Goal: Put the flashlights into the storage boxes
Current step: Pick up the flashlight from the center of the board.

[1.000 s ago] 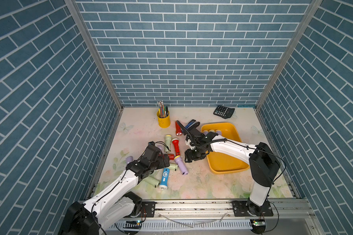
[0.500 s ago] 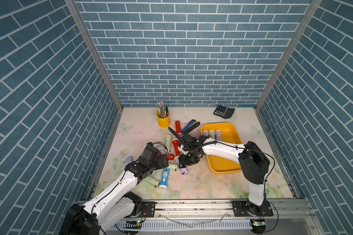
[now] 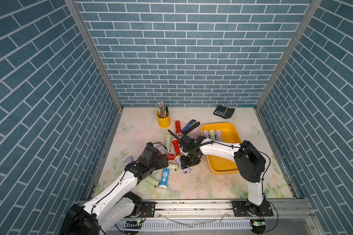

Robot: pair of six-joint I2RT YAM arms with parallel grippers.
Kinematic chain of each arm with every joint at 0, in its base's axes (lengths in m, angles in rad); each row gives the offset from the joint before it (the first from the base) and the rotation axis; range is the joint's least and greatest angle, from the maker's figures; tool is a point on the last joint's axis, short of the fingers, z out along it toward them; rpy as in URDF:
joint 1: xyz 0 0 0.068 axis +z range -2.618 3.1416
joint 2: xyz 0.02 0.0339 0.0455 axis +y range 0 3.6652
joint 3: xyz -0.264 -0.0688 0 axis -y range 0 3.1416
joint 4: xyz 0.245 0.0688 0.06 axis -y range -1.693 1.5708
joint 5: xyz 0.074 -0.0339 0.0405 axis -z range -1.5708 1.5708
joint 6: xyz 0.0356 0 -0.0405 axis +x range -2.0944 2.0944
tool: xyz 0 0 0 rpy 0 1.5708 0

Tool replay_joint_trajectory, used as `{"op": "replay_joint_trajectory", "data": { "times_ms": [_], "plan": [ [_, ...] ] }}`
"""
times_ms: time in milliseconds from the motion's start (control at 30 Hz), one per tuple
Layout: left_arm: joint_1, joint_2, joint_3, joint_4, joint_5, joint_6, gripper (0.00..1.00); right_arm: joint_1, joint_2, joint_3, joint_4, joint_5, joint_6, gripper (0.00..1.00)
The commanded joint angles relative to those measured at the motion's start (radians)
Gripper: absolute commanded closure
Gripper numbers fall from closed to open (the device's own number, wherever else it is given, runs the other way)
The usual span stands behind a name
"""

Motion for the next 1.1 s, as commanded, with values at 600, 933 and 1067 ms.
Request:
{"op": "replay_joint_trajectory", "data": {
  "times_ms": [600, 933, 1067],
  "plan": [
    [0.006, -0.001, -0.009, 0.01, 0.009, -0.001, 0.0, 0.02, 0.054, 0.058, -0.048, 0.049, 0.033, 0.59],
    [0.0, 0.034, -0.006, 0.097, 0.084, 0.02, 0.05, 0.001, -0.077, -0.059, 0.088, 0.053, 0.065, 0.63],
    [-0.017, 0.04, 0.001, 0.12, 0.086, 0.023, 0.05, -0.023, -0.155, -0.133, 0.169, 0.037, 0.092, 0.63]
  ]
}}
